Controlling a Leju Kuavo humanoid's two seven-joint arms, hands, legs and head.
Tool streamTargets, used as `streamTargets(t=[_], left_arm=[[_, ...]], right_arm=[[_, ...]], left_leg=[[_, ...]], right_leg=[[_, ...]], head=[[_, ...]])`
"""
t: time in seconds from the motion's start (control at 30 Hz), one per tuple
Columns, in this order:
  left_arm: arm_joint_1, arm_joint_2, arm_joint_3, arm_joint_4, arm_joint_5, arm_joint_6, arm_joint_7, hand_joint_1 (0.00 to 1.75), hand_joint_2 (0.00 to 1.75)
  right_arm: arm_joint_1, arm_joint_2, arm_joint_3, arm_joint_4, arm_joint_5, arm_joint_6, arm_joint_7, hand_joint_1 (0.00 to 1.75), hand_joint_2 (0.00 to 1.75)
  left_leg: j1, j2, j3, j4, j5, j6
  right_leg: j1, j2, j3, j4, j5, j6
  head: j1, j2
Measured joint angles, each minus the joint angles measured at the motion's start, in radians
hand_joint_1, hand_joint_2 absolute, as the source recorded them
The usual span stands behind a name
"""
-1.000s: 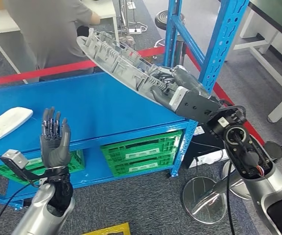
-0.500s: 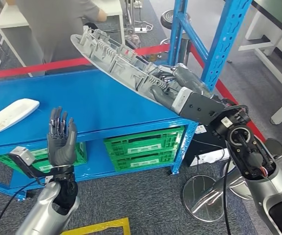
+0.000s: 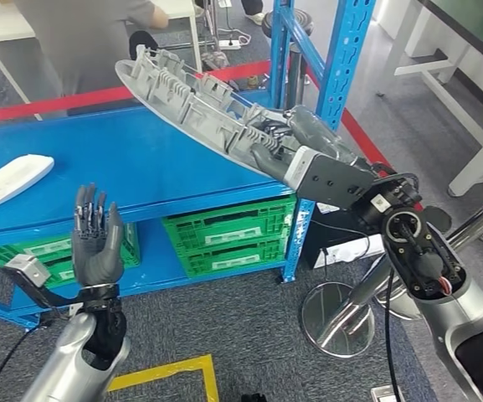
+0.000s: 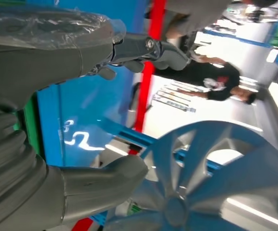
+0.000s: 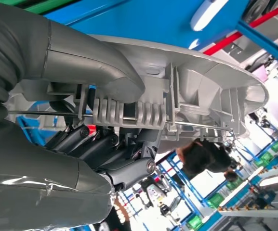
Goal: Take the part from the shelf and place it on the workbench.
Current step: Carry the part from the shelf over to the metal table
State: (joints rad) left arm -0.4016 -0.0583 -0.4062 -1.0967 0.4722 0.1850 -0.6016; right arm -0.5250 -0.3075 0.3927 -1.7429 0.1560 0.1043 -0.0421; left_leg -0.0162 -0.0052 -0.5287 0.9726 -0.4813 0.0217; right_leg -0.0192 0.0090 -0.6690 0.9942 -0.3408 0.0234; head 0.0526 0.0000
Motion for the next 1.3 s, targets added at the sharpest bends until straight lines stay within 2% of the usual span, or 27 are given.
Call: streamTargets(t=[0.1, 0.13, 0.17, 0.23, 0.27, 0.3, 0.33, 0.4, 0.47, 0.5, 0.57, 0.6, 0.63, 0.67, 0.73, 0.77, 0.8, 0.83, 0.87, 0.93, 1.0, 1.03, 1.1, 1.13, 1.17, 1.27, 1.3], left_arm=[[-0.002, 0.000, 0.000, 0.000, 0.001, -0.002, 0.000, 0.00, 1.75], [-0.002, -0.001, 0.000, 0.000, 0.001, -0.002, 0.000, 0.00, 1.75], [-0.003, -0.002, -0.001, 0.000, 0.001, -0.002, 0.001, 0.00, 1.75], [-0.003, -0.004, -0.001, 0.000, 0.002, -0.003, 0.001, 0.00, 1.75], [-0.001, -0.005, -0.001, 0.001, 0.002, -0.003, 0.001, 0.00, 1.75], [0.000, -0.005, -0.001, 0.001, 0.002, -0.003, 0.001, 0.00, 1.75], [0.001, -0.005, -0.001, 0.001, 0.002, -0.003, 0.001, 0.00, 1.75], [0.002, -0.005, -0.001, 0.002, 0.002, -0.003, 0.001, 0.00, 1.75], [0.001, -0.004, -0.001, 0.002, 0.002, -0.003, 0.001, 0.00, 1.75], [0.000, -0.004, -0.001, 0.002, 0.002, -0.003, 0.001, 0.00, 1.75], [0.000, -0.004, -0.001, 0.002, 0.002, -0.003, 0.001, 0.00, 1.75], [0.001, -0.003, -0.001, 0.002, 0.002, -0.003, 0.001, 0.00, 1.75], [0.001, -0.002, -0.002, 0.002, 0.002, -0.003, 0.001, 0.00, 1.75], [0.001, -0.001, -0.002, 0.002, 0.003, -0.003, 0.001, 0.00, 1.75], [0.001, 0.000, -0.002, 0.002, 0.003, -0.003, 0.001, 0.00, 1.75], [0.001, 0.000, -0.002, 0.003, 0.003, -0.003, 0.001, 0.00, 1.75], [0.001, 0.001, -0.002, 0.004, 0.004, -0.003, 0.001, 0.00, 1.75], [0.001, 0.002, -0.002, 0.005, 0.005, -0.003, 0.001, 0.00, 1.75], [0.001, 0.002, -0.002, 0.006, 0.006, -0.004, 0.001, 0.00, 1.75], [-0.003, 0.003, -0.002, 0.008, 0.007, -0.004, 0.000, 0.00, 1.75], [-0.009, 0.002, -0.002, 0.008, 0.007, -0.004, -0.002, 0.00, 1.75], [-0.011, 0.002, -0.002, 0.008, 0.007, -0.003, -0.003, 0.00, 1.75], [-0.010, 0.002, -0.002, 0.008, 0.009, -0.002, -0.004, 0.00, 1.75], [-0.009, 0.002, -0.003, 0.008, 0.010, 0.000, -0.004, 0.00, 1.75], [-0.008, 0.002, -0.003, 0.008, 0.011, 0.001, -0.004, 0.00, 1.75], [-0.004, 0.000, -0.003, 0.008, 0.011, 0.007, -0.002, 0.00, 1.75], [-0.002, 0.000, -0.003, 0.008, 0.011, 0.009, -0.001, 0.00, 1.75]], right_arm=[[0.001, 0.000, 0.000, 0.000, 0.000, -0.001, -0.001, 1.75, 1.75], [0.000, 0.000, 0.000, 0.000, 0.000, -0.001, -0.001, 1.75, 1.75], [0.000, 0.000, 0.000, 0.000, 0.000, -0.001, -0.002, 1.75, 1.75], [0.000, 0.000, 0.000, 0.000, 0.000, -0.001, -0.003, 1.75, 1.75], [0.000, 0.000, 0.000, 0.001, 0.000, -0.001, -0.003, 1.75, 1.75], [0.001, -0.001, 0.000, 0.001, 0.000, -0.001, -0.003, 1.75, 1.75], [0.001, -0.001, 0.000, 0.001, 0.000, -0.001, -0.003, 1.75, 1.75], [0.001, -0.001, 0.000, 0.001, 0.000, -0.001, -0.003, 1.75, 1.75], [0.000, -0.001, 0.000, 0.001, 0.000, -0.001, -0.003, 1.75, 1.75], [0.000, -0.001, 0.000, 0.001, 0.000, -0.001, -0.003, 1.75, 1.75], [0.001, -0.001, 0.001, 0.001, 0.000, -0.001, -0.003, 1.75, 1.75], [-0.001, -0.001, 0.002, 0.001, 0.000, -0.001, -0.003, 1.75, 1.75], [-0.002, -0.001, 0.002, 0.001, 0.000, -0.001, -0.003, 1.75, 1.75], [-0.003, -0.001, 0.003, 0.001, 0.000, -0.001, -0.004, 1.75, 1.75], [-0.004, 0.000, 0.004, 0.001, 0.000, -0.001, -0.004, 1.75, 1.75], [-0.004, 0.000, 0.005, 0.001, 0.000, 0.000, -0.004, 1.75, 1.75], [-0.004, -0.001, 0.005, 0.001, 0.000, 0.000, -0.004, 1.75, 1.75], [-0.004, -0.001, 0.005, 0.002, 0.000, 0.000, -0.005, 1.75, 1.75], [-0.004, -0.001, 0.005, 0.002, 0.000, 0.000, -0.005, 1.75, 1.75], [-0.005, -0.001, 0.005, 0.002, 0.000, 0.000, -0.007, 1.75, 1.75], [-0.005, -0.001, 0.005, 0.002, 0.000, 0.000, -0.009, 1.75, 1.75], [-0.005, -0.001, 0.005, 0.002, 0.000, 0.000, -0.009, 1.75, 1.75], [-0.004, -0.001, 0.004, 0.002, 0.000, 0.000, -0.010, 1.75, 1.75], [-0.004, -0.002, 0.005, 0.002, 0.000, 0.000, -0.010, 1.75, 1.75], [-0.005, -0.002, 0.005, 0.002, 0.000, 0.000, -0.011, 1.75, 1.75], [-0.007, -0.003, 0.007, 0.003, -0.002, 0.001, -0.012, 1.75, 1.75], [-0.007, -0.004, 0.008, 0.003, -0.003, 0.001, -0.012, 1.75, 1.75]], left_leg=[[-0.001, 0.002, -0.011, -0.021, 0.037, 0.012], [0.003, 0.004, -0.017, -0.032, 0.052, 0.017], [0.007, 0.007, -0.025, -0.042, 0.068, 0.019], [0.009, 0.008, -0.048, -0.047, 0.092, 0.022], [0.010, 0.008, -0.062, -0.046, 0.102, 0.020], [0.010, 0.009, -0.076, -0.045, 0.113, 0.019], [0.011, 0.009, -0.091, -0.043, 0.123, 0.016], [0.013, 0.009, -0.119, -0.035, 0.142, 0.008], [0.012, 0.007, -0.139, -0.024, 0.156, -0.003], [0.011, 0.006, -0.143, -0.020, 0.163, -0.008], [0.009, 0.005, -0.147, -0.023, 0.180, -0.017], [0.011, 0.005, -0.153, -0.020, 0.178, -0.023], [0.012, 0.004, -0.163, -0.006, 0.158, -0.029], [0.014, 0.004, -0.179, 0.028, 0.118, -0.035], [0.017, 0.004, -0.219, 0.158, 0.007, -0.045], [0.018, 0.004, -0.235, 0.231, -0.031, -0.047], [0.019, 0.004, -0.241, 0.287, -0.046, -0.048], [0.019, 0.004, -0.232, 0.312, -0.036, -0.047], [0.019, 0.004, -0.206, 0.301, -0.012, -0.042], [0.013, 0.002, -0.100, 0.181, 0.020, -0.023], [0.004, 0.001, 0.002, 0.032, 0.005, -0.007], [-0.001, 0.000, 0.026, -0.011, -0.003, -0.001], [-0.002, 0.002, 0.025, -0.038, 0.015, 0.005], [0.000, 0.005, 0.020, -0.049, 0.029, 0.011], [0.003, 0.008, 0.013, -0.058, 0.043, 0.016], [0.007, 0.011, -0.021, -0.064, 0.078, 0.022], [0.007, 0.011, -0.035, -0.062, 0.088, 0.020]], right_leg=[[-0.004, -0.001, -0.007, -0.015, 0.016, 0.020], [-0.002, -0.001, -0.015, -0.003, -0.005, 0.023], [-0.001, -0.002, -0.029, 0.033, -0.046, 0.026], [-0.001, -0.004, -0.060, 0.162, -0.151, 0.031], [-0.001, -0.004, -0.070, 0.228, -0.184, 0.034], [-0.001, -0.004, -0.068, 0.272, -0.192, 0.037], [-0.002, -0.004, -0.051, 0.282, -0.178, 0.040], [-0.005, -0.004, 0.036, 0.194, -0.131, 0.045], [-0.004, -0.002, 0.136, 0.055, -0.137, 0.043], [-0.002, 0.000, 0.161, 0.012, -0.150, 0.038], [0.001, 0.002, 0.162, -0.005, -0.151, 0.019], [0.000, 0.000, 0.154, -0.007, -0.142, 0.010], [-0.001, -0.002, 0.143, -0.007, -0.131, -0.001], [-0.003, -0.004, 0.130, -0.009, -0.119, -0.010], [-0.003, -0.005, 0.099, -0.009, -0.094, -0.020], [-0.003, -0.005, 0.083, -0.008, -0.082, -0.021], [-0.002, -0.005, 0.067, -0.008, -0.069, -0.021], [0.000, -0.004, 0.051, -0.007, -0.057, -0.021], [0.002, -0.004, 0.036, -0.007, -0.045, -0.020], [0.005, -0.002, 0.014, -0.007, -0.024, -0.017], [0.005, -0.003, 0.004, -0.011, -0.004, -0.008], [0.002, -0.004, 0.003, -0.016, 0.007, -0.001], [-0.003, -0.005, -0.001, -0.030, 0.026, 0.013], [-0.003, -0.004, -0.008, -0.024, 0.014, 0.018], [-0.002, -0.004, -0.019, 0.001, -0.017, 0.021], [-0.001, -0.005, -0.062, 0.180, -0.160, 0.027], [-0.001, -0.005, -0.067, 0.238, -0.178, 0.031]], head=[[-0.002, 0.000], [-0.001, 0.000], [0.002, 0.000], [0.010, 0.000], [0.013, 0.000], [0.015, 0.000], [0.016, 0.000], [0.020, 0.000], [0.027, 0.000], [0.028, 0.000], [0.024, 0.000], [0.021, 0.000], [0.017, 0.000], [0.012, 0.000], [0.003, 0.000], [0.001, 0.000], [0.000, 0.000], [0.000, 0.000], [-0.001, 0.000], [-0.001, 0.000], [0.000, 0.000], [-0.001, 0.000], [-0.002, 0.000], [-0.004, 0.000], [-0.002, 0.000], [0.008, 0.000], [0.010, 0.000]])
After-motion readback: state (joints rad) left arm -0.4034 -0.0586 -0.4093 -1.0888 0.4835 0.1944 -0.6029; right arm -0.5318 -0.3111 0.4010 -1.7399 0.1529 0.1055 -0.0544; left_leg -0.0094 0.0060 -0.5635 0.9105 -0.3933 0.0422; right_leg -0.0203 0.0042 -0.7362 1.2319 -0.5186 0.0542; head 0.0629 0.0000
